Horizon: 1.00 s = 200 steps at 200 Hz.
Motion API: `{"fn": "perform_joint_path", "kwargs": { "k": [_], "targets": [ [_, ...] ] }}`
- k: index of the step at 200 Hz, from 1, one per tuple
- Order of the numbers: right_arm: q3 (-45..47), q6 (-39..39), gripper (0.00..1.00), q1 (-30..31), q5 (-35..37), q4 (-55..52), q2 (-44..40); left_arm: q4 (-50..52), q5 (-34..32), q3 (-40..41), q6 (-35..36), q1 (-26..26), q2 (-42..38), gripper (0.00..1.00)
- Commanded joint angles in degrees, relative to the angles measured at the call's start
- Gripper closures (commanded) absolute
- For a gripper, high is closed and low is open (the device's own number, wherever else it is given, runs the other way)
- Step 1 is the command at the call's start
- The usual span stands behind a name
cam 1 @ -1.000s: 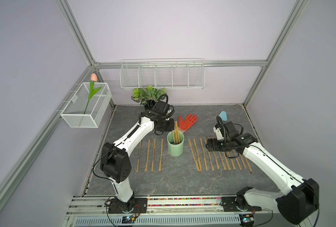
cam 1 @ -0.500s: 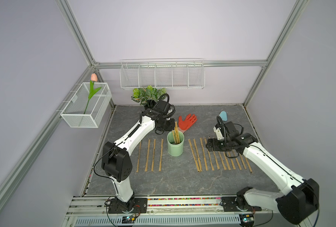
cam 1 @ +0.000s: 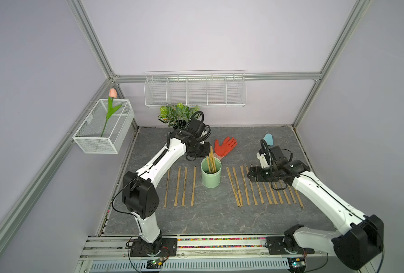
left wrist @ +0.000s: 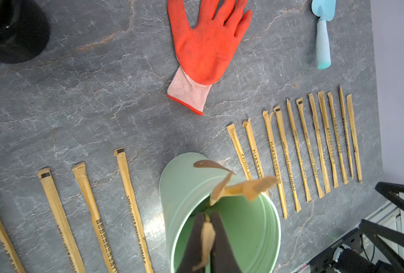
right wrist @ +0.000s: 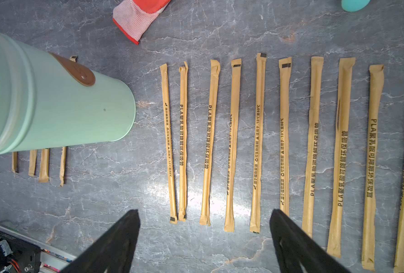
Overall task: Take the straws out of the storage container
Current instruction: Pick up the straw from the container.
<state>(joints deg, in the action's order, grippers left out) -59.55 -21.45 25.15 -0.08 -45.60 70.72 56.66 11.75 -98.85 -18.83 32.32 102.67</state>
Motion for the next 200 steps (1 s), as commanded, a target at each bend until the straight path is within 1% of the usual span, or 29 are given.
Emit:
{"fn": "perform_joint_path", "kwargs": {
  "k": [1,69,145,200],
  "targets": [
    [0.4,-0.6,0.11,-0.4,-1.0,-0.5,-1.2,3.4,-0.8,-2.5,1.5,0.5,-0.6,0.93],
    [0.2,-0.9,0.11,-0.4,-1.6,0.2,-0.9,10.0,-1.5,-9.2,3.7,0.6,-0.8,0.93],
    [0.1,-0.9,0.11,-0.4,-1.9,0.3,-0.8,13.3,-2.0,-13.7,4.6,0.6,-0.4,0.93],
    [0.0,-0.9,0.11,-0.4,-2.2,0.6,-0.7,17.3,-3.8,-21.1,5.5,0.6,-0.3,0.93]
  ]
}}
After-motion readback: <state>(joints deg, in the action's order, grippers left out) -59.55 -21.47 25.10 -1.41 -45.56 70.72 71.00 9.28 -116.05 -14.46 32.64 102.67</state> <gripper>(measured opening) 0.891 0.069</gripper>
